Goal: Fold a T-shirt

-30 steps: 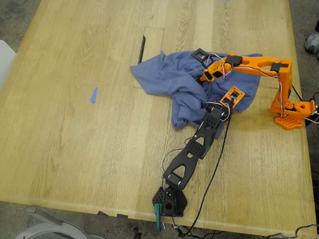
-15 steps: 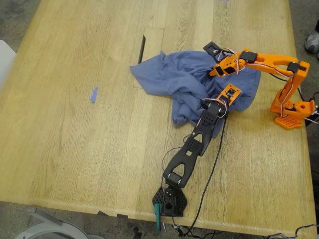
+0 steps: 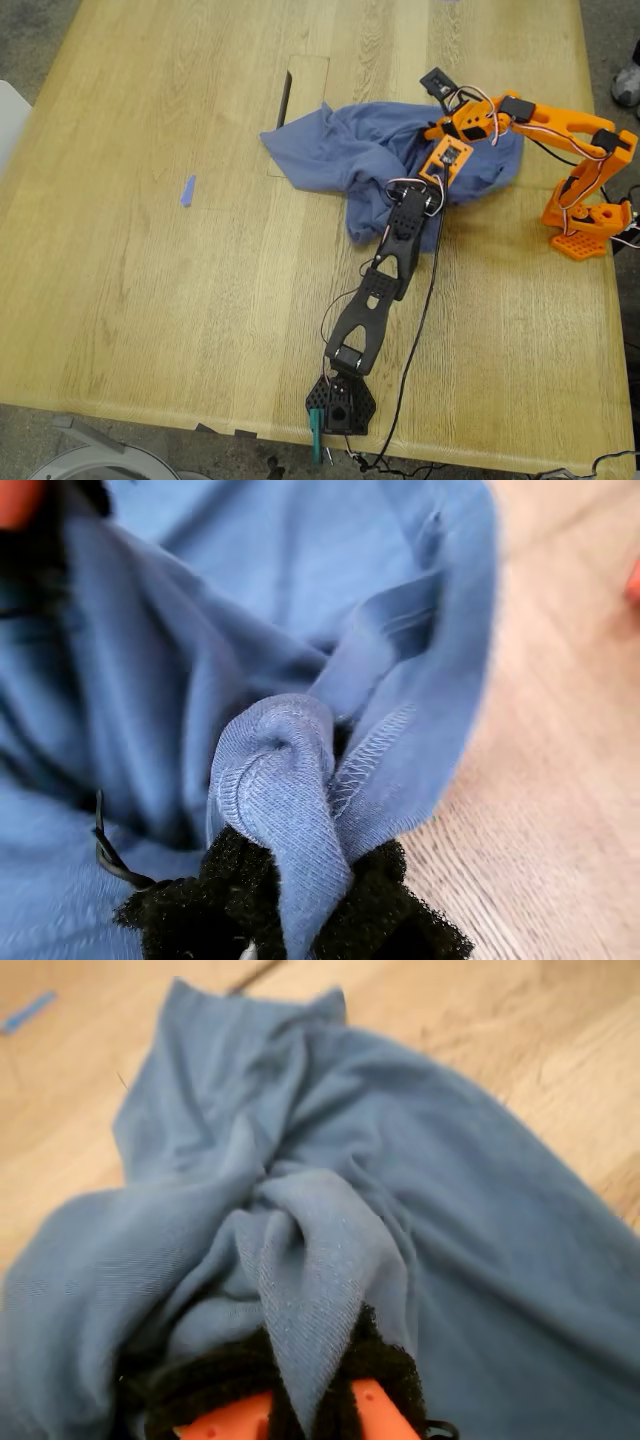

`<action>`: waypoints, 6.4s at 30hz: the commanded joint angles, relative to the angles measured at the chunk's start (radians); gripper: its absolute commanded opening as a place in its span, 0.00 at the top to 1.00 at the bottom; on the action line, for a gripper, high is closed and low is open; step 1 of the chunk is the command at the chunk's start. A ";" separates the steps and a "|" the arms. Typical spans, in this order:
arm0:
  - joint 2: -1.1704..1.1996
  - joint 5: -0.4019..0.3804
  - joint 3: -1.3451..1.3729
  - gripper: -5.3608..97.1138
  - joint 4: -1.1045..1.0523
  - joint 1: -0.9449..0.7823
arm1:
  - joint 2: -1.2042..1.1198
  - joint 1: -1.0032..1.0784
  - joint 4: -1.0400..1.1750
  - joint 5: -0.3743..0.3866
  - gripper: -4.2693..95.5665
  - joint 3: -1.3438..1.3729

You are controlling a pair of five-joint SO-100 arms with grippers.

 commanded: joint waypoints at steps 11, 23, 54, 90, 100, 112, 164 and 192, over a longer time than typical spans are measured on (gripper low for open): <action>0.456 -0.003 -0.032 0.95 0.106 -0.078 | 0.055 -0.005 0.003 -0.028 0.96 -0.330; 0.641 0.002 0.048 0.95 -0.012 -0.106 | -0.063 -0.015 0.032 -0.048 0.96 -0.672; 0.778 -0.015 0.015 0.95 -0.500 -0.138 | -0.118 0.107 -0.245 -0.066 0.96 -1.015; 0.962 -0.020 -0.044 0.95 -0.350 0.054 | 0.500 0.089 -0.137 -0.086 0.96 -0.512; 0.950 -0.005 -0.043 0.95 -0.423 0.149 | 0.558 0.118 -0.207 -0.092 0.96 -0.537; 0.936 0.048 -0.018 0.95 -0.614 0.176 | 0.540 0.235 -0.334 -0.094 0.96 -0.650; 0.749 -0.054 -0.046 0.95 0.101 0.008 | 1.034 0.107 -0.256 -0.077 0.96 0.278; 0.434 -0.031 -0.044 0.95 0.041 -0.420 | 0.568 0.130 -0.900 -0.057 0.95 0.583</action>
